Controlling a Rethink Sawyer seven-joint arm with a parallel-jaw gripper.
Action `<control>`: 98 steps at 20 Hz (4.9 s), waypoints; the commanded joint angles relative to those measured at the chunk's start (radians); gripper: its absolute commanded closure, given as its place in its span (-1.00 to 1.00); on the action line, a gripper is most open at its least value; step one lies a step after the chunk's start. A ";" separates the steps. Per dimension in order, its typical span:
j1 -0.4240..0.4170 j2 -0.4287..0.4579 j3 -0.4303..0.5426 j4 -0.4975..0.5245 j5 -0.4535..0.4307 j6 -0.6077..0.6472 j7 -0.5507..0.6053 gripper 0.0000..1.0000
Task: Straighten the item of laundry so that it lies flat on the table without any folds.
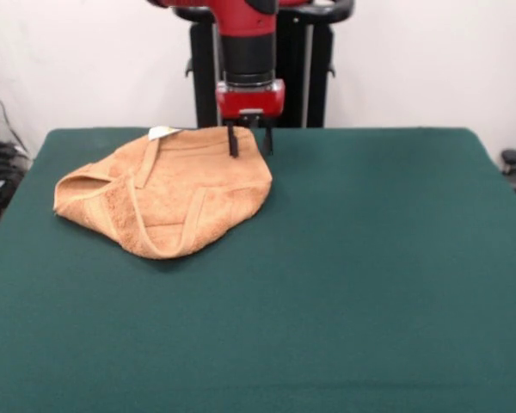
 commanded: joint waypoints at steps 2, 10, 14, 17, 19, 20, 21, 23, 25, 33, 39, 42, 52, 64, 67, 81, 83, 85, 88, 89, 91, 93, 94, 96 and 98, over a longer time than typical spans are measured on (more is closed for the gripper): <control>0.013 0.031 0.118 -0.185 0.068 0.059 0.183 -1.00; -0.018 0.057 0.153 -0.242 0.043 0.101 0.161 -1.00; -0.016 0.044 0.153 -0.244 0.053 0.110 0.161 -1.00; -0.015 0.029 0.155 -0.249 0.061 0.135 0.153 -1.00; -0.016 0.025 0.159 -0.253 0.065 0.152 0.150 -1.00; -0.017 0.022 0.160 -0.253 0.067 0.160 0.149 -1.00; -0.015 0.018 0.159 -0.253 0.071 0.164 0.150 -1.00; -0.020 0.004 0.162 -0.257 0.069 0.182 0.144 -1.00; -0.029 -0.001 0.175 -0.274 0.069 0.229 0.127 -1.00; 0.013 -0.081 0.155 -0.254 0.116 0.352 0.145 -1.00; 0.050 -0.140 0.131 -0.234 0.145 0.412 0.159 -1.00; 0.059 -0.158 0.126 -0.229 0.153 0.430 0.159 -1.00; 0.035 -0.039 0.147 -0.288 0.122 0.330 0.152 -1.00; -0.014 0.115 0.201 -0.386 0.063 0.244 0.135 -1.00; -0.012 0.138 0.207 -0.401 0.059 0.230 0.142 -1.00; 0.018 0.135 0.178 -0.393 0.060 0.190 0.168 1.00; 0.018 0.136 0.177 -0.391 0.059 0.183 0.171 1.00; 0.017 0.138 0.178 -0.389 0.058 0.177 0.174 1.00; 0.022 0.137 0.173 -0.391 0.060 0.177 0.175 1.00; 0.020 0.136 0.176 -0.389 0.063 0.184 0.176 1.00; 0.022 0.130 0.176 -0.383 0.072 0.193 0.182 1.00; 0.015 0.123 0.184 -0.369 0.082 0.204 0.191 1.00; 0.016 0.120 0.184 -0.362 0.078 0.193 0.194 1.00; 0.021 0.098 0.182 -0.343 0.089 0.207 0.203 1.00; 0.043 0.049 0.170 -0.312 0.114 0.243 0.215 1.00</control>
